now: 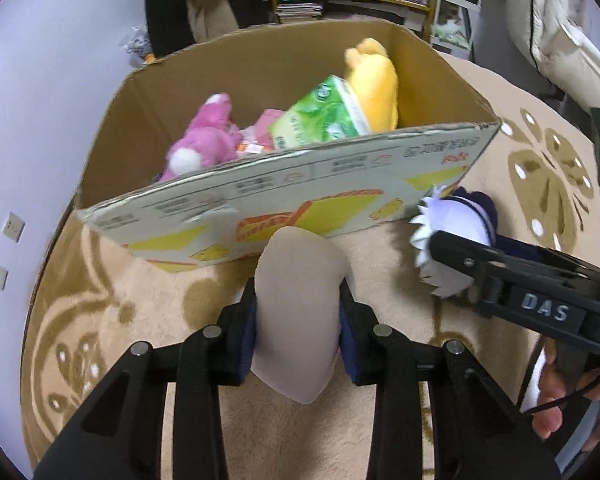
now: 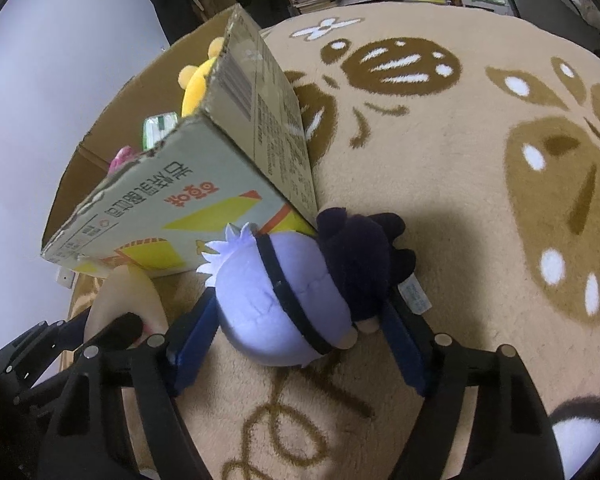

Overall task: Organize soft objects
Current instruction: 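Lift the cushion and doll with both tools and carry them over the box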

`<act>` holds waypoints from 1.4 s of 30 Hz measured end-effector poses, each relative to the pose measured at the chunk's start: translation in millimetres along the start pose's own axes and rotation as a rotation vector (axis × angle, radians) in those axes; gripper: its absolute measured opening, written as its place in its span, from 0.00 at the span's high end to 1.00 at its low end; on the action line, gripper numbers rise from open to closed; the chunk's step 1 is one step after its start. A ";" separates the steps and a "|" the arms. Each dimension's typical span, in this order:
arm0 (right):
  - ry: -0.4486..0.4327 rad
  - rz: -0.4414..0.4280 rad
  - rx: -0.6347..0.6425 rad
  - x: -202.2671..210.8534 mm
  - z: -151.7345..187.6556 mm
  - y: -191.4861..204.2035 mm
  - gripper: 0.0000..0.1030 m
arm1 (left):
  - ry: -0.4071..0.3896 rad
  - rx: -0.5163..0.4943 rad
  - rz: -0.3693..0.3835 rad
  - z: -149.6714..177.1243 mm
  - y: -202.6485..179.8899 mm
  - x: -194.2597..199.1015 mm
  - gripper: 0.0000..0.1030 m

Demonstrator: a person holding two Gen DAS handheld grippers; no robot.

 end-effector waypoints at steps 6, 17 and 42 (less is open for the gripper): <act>-0.023 -0.010 -0.019 15.4 5.2 1.2 0.20 | -0.026 0.037 -0.015 -0.6 12.2 13.6 0.68; -0.065 -0.051 0.032 41.5 11.6 24.0 0.20 | -0.062 0.030 -0.040 -0.8 15.2 30.9 0.67; -0.294 -0.113 0.117 104.8 -19.3 63.5 0.20 | -0.318 0.030 -0.181 -40.8 44.6 107.0 0.67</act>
Point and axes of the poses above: each gripper's, at about its wrist camera, not at the fingertips, and x roughly against the way its jaws point, y to its left, z to its underside, the point moved 9 cm from there along -x, roughly the way its jaws point, and after that the axes turned 2 degrees about -y, right-handed, at the moved point
